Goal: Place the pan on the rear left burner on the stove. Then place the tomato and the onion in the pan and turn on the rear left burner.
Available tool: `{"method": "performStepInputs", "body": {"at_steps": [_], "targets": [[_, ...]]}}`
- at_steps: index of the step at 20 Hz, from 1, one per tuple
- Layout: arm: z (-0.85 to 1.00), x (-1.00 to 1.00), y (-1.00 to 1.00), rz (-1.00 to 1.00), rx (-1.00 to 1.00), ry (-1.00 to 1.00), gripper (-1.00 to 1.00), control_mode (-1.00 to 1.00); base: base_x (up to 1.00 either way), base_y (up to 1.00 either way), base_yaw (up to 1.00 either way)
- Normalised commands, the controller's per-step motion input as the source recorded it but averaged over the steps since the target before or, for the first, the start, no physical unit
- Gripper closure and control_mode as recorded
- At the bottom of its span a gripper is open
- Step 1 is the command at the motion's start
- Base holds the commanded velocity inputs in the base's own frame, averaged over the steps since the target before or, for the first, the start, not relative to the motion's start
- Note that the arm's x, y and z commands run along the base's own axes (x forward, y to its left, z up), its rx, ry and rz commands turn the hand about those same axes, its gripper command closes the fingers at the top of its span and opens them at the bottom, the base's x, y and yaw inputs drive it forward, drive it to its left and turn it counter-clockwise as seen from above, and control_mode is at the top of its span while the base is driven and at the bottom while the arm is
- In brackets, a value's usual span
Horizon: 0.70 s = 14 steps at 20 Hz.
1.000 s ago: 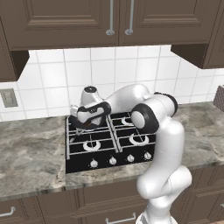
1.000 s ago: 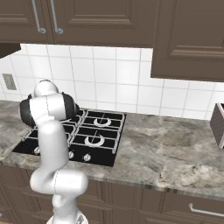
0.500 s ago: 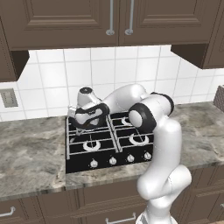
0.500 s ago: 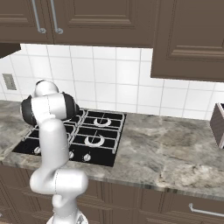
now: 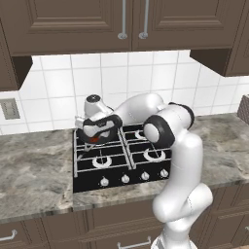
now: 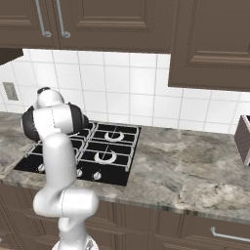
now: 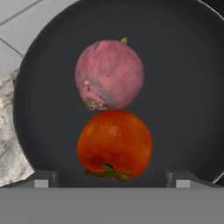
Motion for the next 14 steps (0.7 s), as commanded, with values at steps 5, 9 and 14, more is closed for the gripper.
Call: {"method": "performStepInputs", "body": {"at_steps": [5,9,14], "targets": [[0.47,-0.11,-0.15,-0.03,0.0,-0.02,-1.0,-1.0,0.0,0.0,0.0],[0.33,-0.42,-0.37,-0.01,0.0,0.0,-1.0,-1.0,0.0,0.0,0.0],[0.07,-0.69,-0.43,0.0,0.0,0.0,-1.0,-1.0,0.0,0.0,0.0]]}}
